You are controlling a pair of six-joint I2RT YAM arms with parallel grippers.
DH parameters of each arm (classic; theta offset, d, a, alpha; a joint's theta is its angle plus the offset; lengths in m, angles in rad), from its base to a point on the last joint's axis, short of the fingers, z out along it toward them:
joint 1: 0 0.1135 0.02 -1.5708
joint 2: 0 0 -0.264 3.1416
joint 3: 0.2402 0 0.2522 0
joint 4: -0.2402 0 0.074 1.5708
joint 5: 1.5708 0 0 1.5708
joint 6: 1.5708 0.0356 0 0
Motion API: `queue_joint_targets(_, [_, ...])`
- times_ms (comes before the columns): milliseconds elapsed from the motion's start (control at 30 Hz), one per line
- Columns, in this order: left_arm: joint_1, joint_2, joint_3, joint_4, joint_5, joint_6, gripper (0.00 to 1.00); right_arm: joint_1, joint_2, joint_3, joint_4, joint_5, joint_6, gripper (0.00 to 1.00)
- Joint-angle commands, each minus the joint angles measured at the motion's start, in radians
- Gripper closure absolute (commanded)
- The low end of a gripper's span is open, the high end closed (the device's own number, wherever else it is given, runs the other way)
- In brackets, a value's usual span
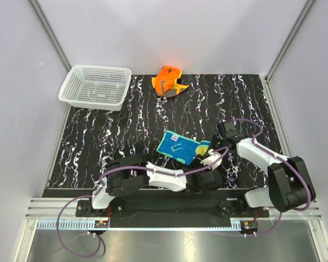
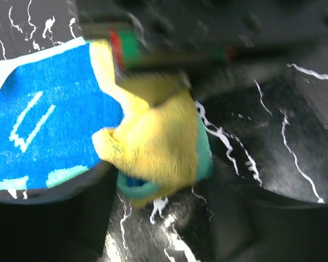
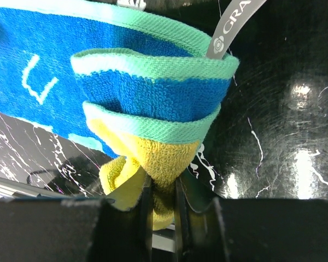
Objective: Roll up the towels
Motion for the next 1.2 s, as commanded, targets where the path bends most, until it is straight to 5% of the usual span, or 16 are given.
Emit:
queue_joint_targets(0, [0.021,0.007,0.008,0.061,0.008,-0.019,0.51,0.016,-0.030,-0.014,0.000,-0.042,0.010,0.89])
queue_joint_targets(33, [0.027,0.009,0.007,0.058,0.009,-0.026,0.60,0.017,-0.030,-0.017,0.003,-0.047,0.013,0.89])
queue_joint_targets(67, [0.030,0.010,0.005,0.055,0.011,-0.032,0.79,0.019,-0.032,-0.020,0.002,-0.053,0.019,0.90])
queue_joint_targets(167, [0.039,0.001,-0.006,0.056,0.024,-0.042,1.00,0.028,-0.042,-0.028,0.004,-0.064,0.028,0.89])
queue_joint_targets(367, [0.047,-0.054,-0.067,0.107,0.087,-0.046,1.00,0.028,-0.052,0.003,-0.026,-0.038,0.019,0.82])
queue_joint_targets(633, [0.087,-0.149,-0.168,0.155,0.231,-0.121,1.00,0.028,-0.058,0.108,-0.137,0.058,-0.024,0.21])
queue_joint_targets(933, [0.139,-0.221,-0.250,0.228,0.422,-0.239,1.00,0.020,-0.119,0.214,-0.280,0.212,-0.061,0.07])
queue_joint_targets(1167, [0.238,-0.301,-0.368,0.365,0.667,-0.416,1.00,-0.032,-0.203,0.181,-0.204,0.126,-0.041,0.06])
